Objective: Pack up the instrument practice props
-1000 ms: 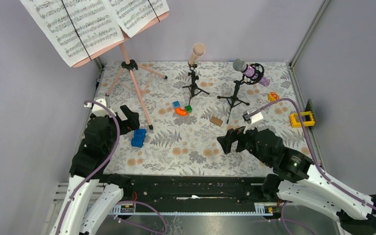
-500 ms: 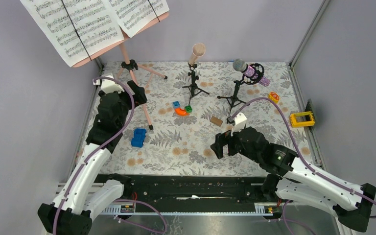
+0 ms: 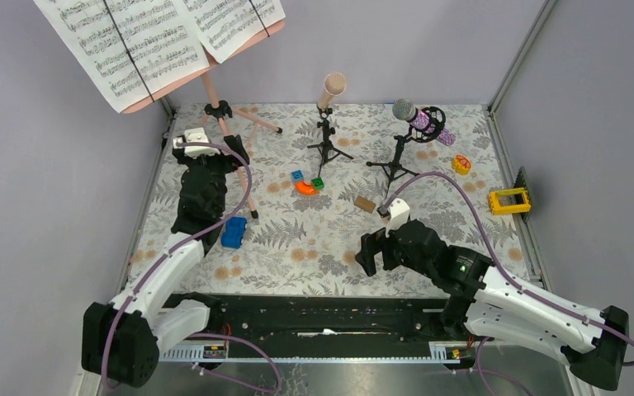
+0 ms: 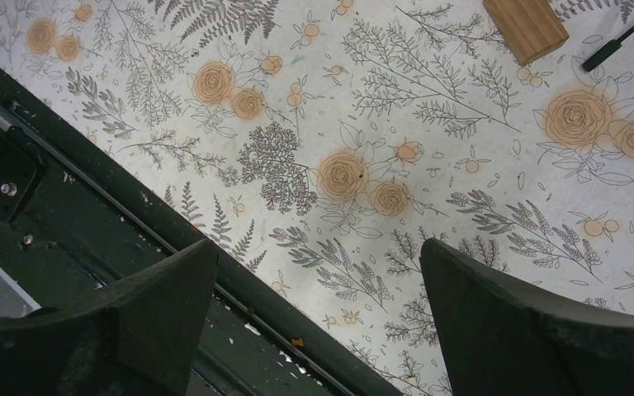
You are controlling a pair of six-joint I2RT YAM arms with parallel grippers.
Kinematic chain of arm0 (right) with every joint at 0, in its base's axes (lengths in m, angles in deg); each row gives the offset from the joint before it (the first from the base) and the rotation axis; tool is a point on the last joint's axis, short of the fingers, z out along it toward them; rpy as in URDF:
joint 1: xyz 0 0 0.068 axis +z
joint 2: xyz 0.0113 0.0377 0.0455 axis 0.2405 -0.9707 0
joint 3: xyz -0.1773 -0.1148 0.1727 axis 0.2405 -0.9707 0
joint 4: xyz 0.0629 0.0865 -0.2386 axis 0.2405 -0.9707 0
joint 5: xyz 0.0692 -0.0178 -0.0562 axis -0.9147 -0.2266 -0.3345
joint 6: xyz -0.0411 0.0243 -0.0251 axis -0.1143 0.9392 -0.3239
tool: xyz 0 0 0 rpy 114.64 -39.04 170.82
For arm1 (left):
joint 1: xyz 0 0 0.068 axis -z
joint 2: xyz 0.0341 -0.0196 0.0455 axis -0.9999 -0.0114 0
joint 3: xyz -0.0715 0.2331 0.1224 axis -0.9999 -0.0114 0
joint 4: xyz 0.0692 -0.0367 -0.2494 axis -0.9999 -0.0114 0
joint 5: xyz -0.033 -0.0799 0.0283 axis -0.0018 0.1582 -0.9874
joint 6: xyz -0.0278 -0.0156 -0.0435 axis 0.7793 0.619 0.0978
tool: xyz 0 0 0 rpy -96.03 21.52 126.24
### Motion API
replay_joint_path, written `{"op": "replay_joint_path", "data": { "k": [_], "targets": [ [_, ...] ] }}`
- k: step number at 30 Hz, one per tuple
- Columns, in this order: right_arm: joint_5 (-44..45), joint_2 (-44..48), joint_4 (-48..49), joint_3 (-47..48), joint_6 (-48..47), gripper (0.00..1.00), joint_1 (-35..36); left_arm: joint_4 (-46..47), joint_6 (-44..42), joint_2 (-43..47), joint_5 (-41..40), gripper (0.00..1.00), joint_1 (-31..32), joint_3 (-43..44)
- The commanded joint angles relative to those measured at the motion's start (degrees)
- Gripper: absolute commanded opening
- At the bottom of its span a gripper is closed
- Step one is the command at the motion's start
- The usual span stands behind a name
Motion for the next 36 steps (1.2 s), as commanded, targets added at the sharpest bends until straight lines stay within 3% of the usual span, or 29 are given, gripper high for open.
{"op": "replay_joint_path", "data": {
  "k": [1,9,18,36],
  "targets": [
    [-1.06,0.17,2.32,0.08,0.37,1.00,0.18,18.57,-8.42,-3.28,2.15,0.99,-0.40,0.66],
    [-1.25,-0.89,2.34,-0.50,0.32,1.00,0.20,22.36,-10.75,-10.29,5.67,0.99,-4.25,5.04],
    [-0.33,-1.62,2.04,-0.95,-0.13,1.00,0.20,23.11,-11.01,-20.10,10.98,0.89,-7.95,12.85],
    [1.00,-4.05,2.30,-1.49,0.08,1.00,0.20,18.45,-9.91,-32.46,10.37,0.77,-11.08,25.15]
  ]
}}
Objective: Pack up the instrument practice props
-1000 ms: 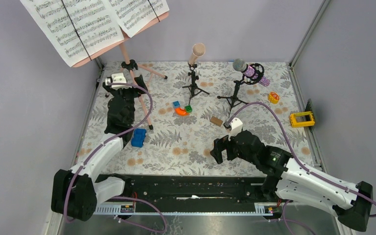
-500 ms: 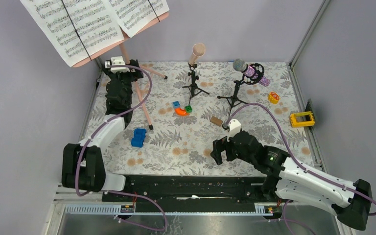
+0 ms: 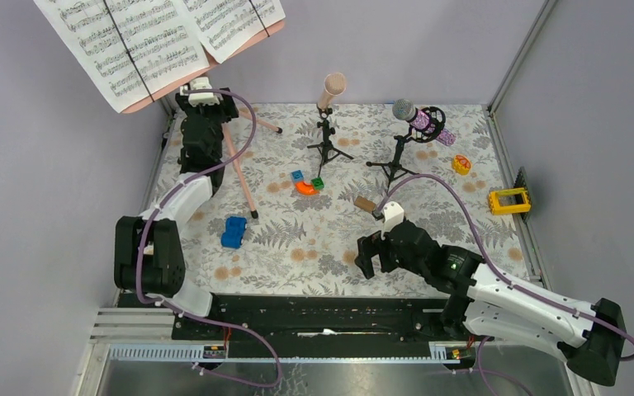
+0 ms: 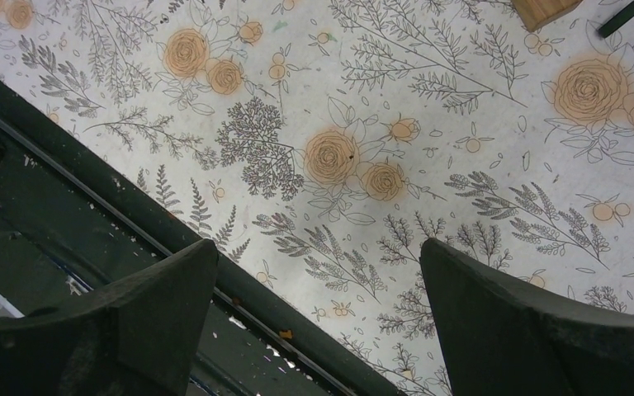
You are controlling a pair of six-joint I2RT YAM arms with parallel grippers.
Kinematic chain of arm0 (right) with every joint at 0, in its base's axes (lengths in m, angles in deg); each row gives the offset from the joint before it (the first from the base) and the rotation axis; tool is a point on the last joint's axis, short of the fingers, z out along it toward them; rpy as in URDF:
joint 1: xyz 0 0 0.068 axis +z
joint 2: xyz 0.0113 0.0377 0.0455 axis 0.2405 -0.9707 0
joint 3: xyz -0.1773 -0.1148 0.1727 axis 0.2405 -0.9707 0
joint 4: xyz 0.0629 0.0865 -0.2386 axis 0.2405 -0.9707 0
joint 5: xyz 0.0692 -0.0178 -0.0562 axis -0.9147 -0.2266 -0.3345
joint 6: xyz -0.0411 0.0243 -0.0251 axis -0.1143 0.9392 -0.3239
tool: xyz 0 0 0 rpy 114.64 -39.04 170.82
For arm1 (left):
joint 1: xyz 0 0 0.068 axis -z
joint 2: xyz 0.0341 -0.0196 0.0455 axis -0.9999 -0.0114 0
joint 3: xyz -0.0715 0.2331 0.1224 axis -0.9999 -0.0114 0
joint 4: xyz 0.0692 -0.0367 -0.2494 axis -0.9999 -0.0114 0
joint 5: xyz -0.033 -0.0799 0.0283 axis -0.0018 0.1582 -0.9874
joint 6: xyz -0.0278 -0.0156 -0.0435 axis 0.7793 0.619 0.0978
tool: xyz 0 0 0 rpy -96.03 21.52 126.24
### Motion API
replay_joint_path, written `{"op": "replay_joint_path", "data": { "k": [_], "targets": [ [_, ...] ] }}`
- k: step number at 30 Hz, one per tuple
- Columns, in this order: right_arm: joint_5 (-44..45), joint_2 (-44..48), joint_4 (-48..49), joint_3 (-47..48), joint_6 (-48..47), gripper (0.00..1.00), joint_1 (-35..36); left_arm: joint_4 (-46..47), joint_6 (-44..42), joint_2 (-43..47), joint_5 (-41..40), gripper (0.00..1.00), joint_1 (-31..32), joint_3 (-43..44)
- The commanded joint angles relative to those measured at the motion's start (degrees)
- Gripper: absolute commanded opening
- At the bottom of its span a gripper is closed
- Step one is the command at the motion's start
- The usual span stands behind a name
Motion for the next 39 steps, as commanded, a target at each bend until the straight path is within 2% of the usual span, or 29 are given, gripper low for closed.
{"op": "replay_joint_path", "data": {
  "k": [1,8,13,15,17,19,26,32,39],
  "targets": [
    [1.28,-1.34,1.91,-0.02,-0.13,1.00,0.20,0.32,1.23,-1.60,0.43,0.76,-1.49,3.80],
    [1.12,-3.09,1.99,0.13,-0.13,1.00,0.20,-0.85,1.19,-4.14,1.78,0.70,-3.01,6.10],
    [1.29,-3.88,1.99,0.29,-0.18,1.00,0.15,-1.67,0.94,-5.09,3.37,0.61,-3.98,6.83],
    [1.36,-4.16,2.06,0.27,-0.23,1.00,0.20,-1.68,1.06,-5.11,4.39,0.51,-4.23,6.90],
    [1.34,-4.50,2.08,0.27,-0.27,1.00,0.18,-1.85,0.85,-5.15,4.85,0.33,-4.44,7.00],
    [1.37,-4.68,2.08,0.37,-0.27,1.00,0.19,-1.81,0.84,-5.25,4.83,0.21,-4.48,7.08],
    [1.48,-4.36,2.07,0.19,-0.16,1.00,0.20,-3.94,1.31,-5.53,5.99,0.00,-4.99,7.23],
    [3.18,-2.30,2.08,-0.14,0.07,1.00,0.18,-12.11,3.19,-3.63,14.47,0.00,-5.16,8.43],
    [4.26,-0.17,2.08,-0.69,0.43,1.00,0.15,-16.53,8.20,3.14,20.47,0.00,-4.85,3.74]
  ]
}}
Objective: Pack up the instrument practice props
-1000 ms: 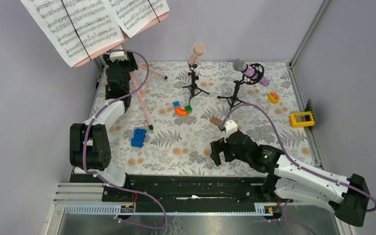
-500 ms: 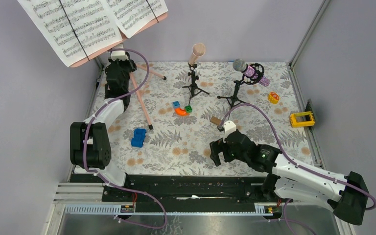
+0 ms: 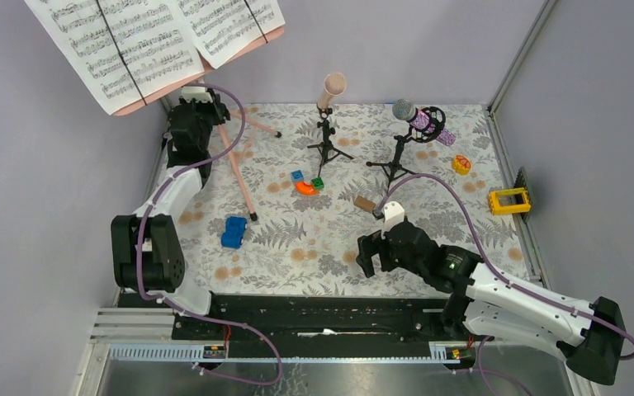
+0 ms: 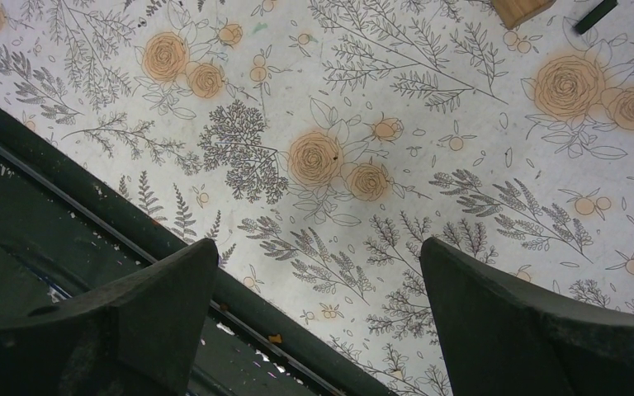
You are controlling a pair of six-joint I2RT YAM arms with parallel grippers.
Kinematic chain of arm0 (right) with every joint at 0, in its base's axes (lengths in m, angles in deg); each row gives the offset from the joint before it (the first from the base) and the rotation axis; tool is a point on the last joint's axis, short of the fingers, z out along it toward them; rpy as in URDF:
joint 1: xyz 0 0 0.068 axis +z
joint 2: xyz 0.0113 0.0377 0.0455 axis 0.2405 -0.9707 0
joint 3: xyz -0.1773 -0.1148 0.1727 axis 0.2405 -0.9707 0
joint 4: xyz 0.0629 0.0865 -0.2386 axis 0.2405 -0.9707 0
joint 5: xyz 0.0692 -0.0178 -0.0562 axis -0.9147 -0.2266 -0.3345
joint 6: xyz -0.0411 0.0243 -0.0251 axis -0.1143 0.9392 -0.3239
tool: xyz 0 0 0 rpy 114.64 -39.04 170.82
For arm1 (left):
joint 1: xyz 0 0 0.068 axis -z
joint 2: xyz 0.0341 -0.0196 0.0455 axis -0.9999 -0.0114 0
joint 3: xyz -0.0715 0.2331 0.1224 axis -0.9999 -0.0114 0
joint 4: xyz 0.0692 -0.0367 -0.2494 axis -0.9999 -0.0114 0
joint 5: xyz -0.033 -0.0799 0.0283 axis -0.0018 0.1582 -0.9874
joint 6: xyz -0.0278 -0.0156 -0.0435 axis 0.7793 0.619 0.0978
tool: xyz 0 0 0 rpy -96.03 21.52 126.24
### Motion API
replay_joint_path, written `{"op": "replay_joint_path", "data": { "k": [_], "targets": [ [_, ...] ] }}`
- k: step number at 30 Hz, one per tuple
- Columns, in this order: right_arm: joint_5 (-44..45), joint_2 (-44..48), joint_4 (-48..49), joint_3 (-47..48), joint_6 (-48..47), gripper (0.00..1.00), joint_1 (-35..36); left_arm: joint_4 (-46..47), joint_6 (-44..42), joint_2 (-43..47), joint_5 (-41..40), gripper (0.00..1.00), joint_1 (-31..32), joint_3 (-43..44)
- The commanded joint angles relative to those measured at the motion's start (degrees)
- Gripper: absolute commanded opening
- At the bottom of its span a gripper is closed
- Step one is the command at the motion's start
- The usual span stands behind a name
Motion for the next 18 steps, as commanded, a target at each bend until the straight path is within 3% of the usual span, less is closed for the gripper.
{"op": "replay_joint_path", "data": {
  "k": [1,18],
  "targets": [
    [2.23,1.20,1.99,-0.46,0.44,1.00,0.19,-5.94,6.16,7.45,8.39,0.00,0.65,-3.09],
    [2.33,3.23,1.01,0.62,1.28,1.00,0.20,-10.49,12.74,28.70,14.51,0.00,7.78,-21.12]
  ]
}}
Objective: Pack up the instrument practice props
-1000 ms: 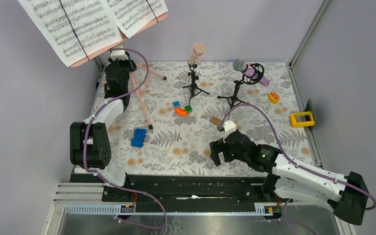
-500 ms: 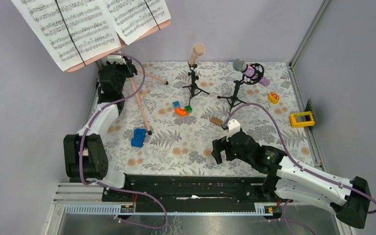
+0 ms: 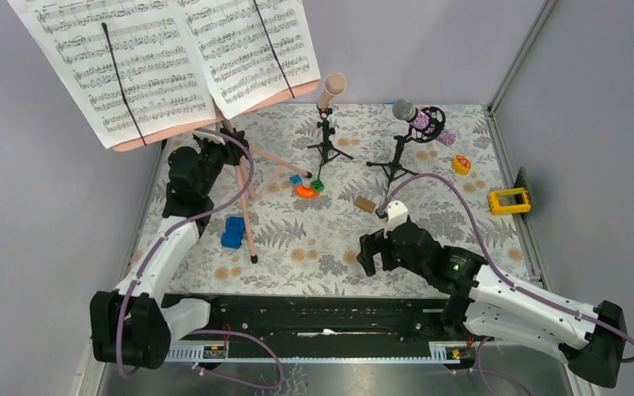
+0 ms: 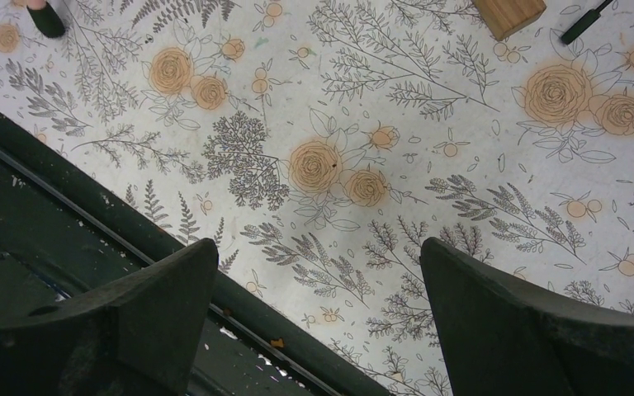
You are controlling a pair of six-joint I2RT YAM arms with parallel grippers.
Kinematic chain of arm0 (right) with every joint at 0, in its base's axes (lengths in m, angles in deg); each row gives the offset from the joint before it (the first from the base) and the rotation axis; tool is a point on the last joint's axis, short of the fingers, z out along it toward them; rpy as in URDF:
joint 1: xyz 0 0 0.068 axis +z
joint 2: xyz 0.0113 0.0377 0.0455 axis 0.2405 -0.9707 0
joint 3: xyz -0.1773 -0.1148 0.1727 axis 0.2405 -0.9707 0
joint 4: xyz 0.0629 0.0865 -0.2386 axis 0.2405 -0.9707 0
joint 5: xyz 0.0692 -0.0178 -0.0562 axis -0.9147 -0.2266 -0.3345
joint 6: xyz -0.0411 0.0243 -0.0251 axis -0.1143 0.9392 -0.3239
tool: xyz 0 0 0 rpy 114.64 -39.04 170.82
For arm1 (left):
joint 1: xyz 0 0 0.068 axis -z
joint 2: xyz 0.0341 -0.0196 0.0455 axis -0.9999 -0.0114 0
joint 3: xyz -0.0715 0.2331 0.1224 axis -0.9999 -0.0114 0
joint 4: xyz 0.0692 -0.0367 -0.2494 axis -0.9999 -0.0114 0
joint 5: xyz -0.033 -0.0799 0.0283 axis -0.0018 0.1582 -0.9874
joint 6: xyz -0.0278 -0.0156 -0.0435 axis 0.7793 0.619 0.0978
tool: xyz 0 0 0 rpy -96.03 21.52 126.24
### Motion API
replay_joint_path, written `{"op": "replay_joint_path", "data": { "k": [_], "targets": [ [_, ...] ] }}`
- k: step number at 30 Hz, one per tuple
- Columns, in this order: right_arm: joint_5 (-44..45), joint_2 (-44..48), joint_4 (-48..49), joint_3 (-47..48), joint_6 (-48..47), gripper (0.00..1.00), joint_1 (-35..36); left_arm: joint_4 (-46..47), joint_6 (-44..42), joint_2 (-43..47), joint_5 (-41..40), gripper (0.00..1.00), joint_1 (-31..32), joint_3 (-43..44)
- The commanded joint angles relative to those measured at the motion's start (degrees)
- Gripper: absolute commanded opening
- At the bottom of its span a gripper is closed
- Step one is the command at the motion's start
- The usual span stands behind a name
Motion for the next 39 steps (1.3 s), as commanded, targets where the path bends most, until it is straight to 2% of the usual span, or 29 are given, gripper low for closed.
{"op": "replay_joint_path", "data": {
  "k": [1,7,17,21,24,26,35,39],
  "targets": [
    [1.53,1.76,0.76,0.95,0.94,1.00,0.20,-3.48,10.22,3.86,5.72,0.00,1.68,-1.94],
    [2.68,3.10,-1.25,2.57,1.40,1.00,0.20,-7.32,9.40,5.89,4.23,0.00,6.74,-2.73],
    [3.12,3.83,-3.38,4.36,1.30,1.00,0.20,-20.07,6.33,12.50,-6.03,0.00,7.17,-1.10],
    [3.51,3.75,-3.18,4.40,1.45,1.00,0.19,-23.12,4.01,14.01,-1.16,0.00,7.12,-1.15],
    [3.44,3.83,-3.04,4.33,1.47,1.00,0.15,-22.14,4.65,13.39,6.04,0.00,7.48,-1.79],
    [3.55,3.96,-3.04,4.34,1.49,1.00,0.19,-19.95,5.13,12.54,7.20,0.00,9.01,-2.41],
    [4.50,6.87,-4.17,3.85,3.00,1.00,0.19,-8.82,6.86,5.53,5.11,0.00,23.26,-2.09],
    [5.96,9.24,-5.72,4.16,3.97,1.00,0.20,-2.83,7.47,1.39,1.26,0.00,30.24,-1.88]
  ]
}}
